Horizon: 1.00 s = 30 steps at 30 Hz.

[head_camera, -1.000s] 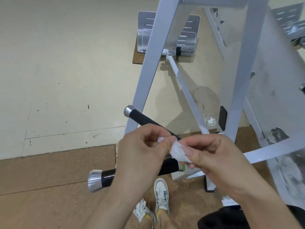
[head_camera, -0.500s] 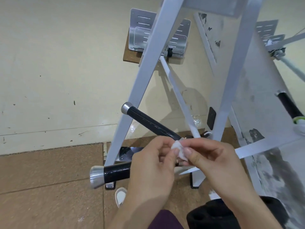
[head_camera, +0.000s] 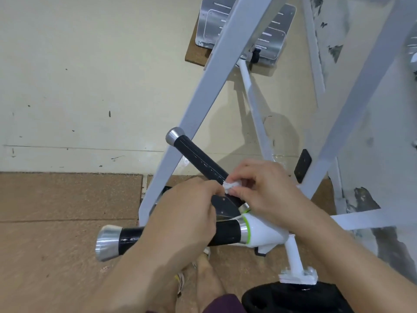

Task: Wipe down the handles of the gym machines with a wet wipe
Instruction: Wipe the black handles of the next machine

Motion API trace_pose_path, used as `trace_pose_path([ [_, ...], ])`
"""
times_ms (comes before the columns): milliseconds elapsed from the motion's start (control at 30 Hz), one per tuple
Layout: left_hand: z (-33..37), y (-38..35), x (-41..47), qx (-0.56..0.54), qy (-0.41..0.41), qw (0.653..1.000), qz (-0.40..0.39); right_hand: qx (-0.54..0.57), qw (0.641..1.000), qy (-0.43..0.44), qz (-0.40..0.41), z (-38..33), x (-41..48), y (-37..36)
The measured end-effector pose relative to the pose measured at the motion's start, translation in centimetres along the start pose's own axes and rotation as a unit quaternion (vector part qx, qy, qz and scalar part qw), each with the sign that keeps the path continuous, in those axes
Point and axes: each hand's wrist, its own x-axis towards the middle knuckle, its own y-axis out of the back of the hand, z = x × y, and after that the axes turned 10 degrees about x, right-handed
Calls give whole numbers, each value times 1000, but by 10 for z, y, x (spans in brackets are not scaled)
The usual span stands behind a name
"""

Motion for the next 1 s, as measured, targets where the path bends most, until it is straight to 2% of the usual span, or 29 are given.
trace_pose_path([
  [67, -1, -2, 5, 0, 24, 1000, 10, 14, 1000, 3, 4, 3, 8, 1],
  [200, -5, 0, 11, 2, 41, 999, 19, 3, 996, -31, -78, 12, -14, 26],
  [333, -3, -5, 16, 9, 33, 999, 14, 35, 999, 0, -13, 9, 10, 7],
  [400, -2, -8, 17, 35, 28, 999, 15, 42, 999, 5, -11, 8, 16, 0],
  [533, -5, -9, 20, 12, 37, 998, 42, -1, 989, -27, -145, 11, -2, 25],
  [567, -3, -11, 21, -1, 32, 999, 40, -5, 989, -27, -144, 12, -1, 23],
  [633, 4, -14, 21, -17, 8, 999, 37, 15, 997, -21, -69, 9, 8, 14],
  [700, 8, -16, 23, -36, -2, 998, 44, 82, 996, -43, -11, 5, 13, 7],
  [767, 7, -16, 26, -112, 28, 993, 32, 237, 966, -99, 4, 2, 9, 11],
  [833, 9, -16, 29, -266, 96, 959, 13, 365, 919, -148, 19, 1, 2, 17],
  [900, 12, -16, 31, -374, 142, 916, 21, 377, 912, -158, 28, 2, -1, 17],
  [933, 13, -17, 30, -383, 149, 911, 31, 360, 919, -154, 33, 3, -1, 16],
  [1000, 13, -18, 28, -353, 148, 923, 39, 321, 936, -139, 47, 8, -3, 17],
])
